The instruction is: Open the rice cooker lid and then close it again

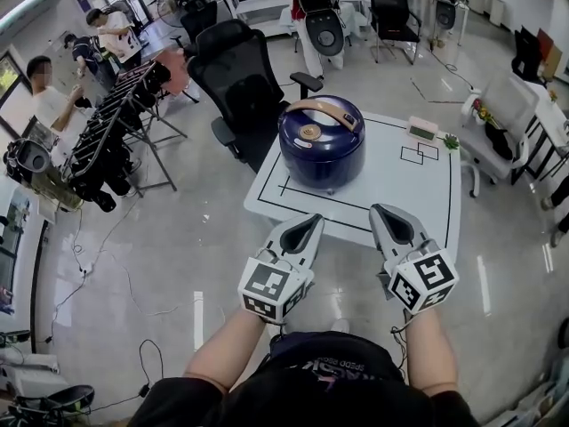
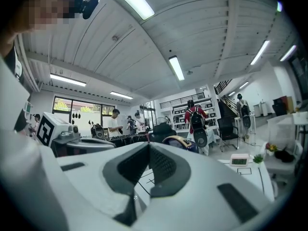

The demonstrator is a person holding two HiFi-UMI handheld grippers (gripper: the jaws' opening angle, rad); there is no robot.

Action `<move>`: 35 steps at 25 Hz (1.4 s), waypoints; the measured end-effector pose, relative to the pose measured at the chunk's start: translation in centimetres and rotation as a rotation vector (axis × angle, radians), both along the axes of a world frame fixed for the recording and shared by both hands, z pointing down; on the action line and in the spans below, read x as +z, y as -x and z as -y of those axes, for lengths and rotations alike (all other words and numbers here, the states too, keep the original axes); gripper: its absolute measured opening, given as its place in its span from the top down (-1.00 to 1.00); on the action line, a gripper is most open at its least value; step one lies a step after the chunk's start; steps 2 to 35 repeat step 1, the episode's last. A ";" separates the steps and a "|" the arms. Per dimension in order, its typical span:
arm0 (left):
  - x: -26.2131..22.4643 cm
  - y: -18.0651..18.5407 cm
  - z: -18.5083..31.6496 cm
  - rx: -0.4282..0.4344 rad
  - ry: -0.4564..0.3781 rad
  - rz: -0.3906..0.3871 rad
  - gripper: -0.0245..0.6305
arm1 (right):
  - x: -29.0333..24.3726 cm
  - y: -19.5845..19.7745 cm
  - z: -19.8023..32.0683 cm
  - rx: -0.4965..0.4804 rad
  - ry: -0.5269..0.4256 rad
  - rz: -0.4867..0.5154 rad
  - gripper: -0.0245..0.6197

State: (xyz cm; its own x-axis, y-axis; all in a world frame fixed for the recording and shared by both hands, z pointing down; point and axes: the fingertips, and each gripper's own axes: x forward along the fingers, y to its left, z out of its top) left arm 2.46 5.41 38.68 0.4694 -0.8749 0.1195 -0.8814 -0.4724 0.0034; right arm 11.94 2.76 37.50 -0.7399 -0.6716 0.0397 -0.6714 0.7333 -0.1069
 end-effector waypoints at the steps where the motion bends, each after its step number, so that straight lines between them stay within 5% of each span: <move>1: 0.0 -0.1 0.0 -0.002 -0.001 0.002 0.92 | 0.0 -0.1 0.0 -0.001 -0.001 0.001 0.92; 35: 0.0 -0.1 0.0 -0.002 -0.001 0.002 0.92 | 0.0 -0.1 0.0 -0.001 -0.001 0.001 0.92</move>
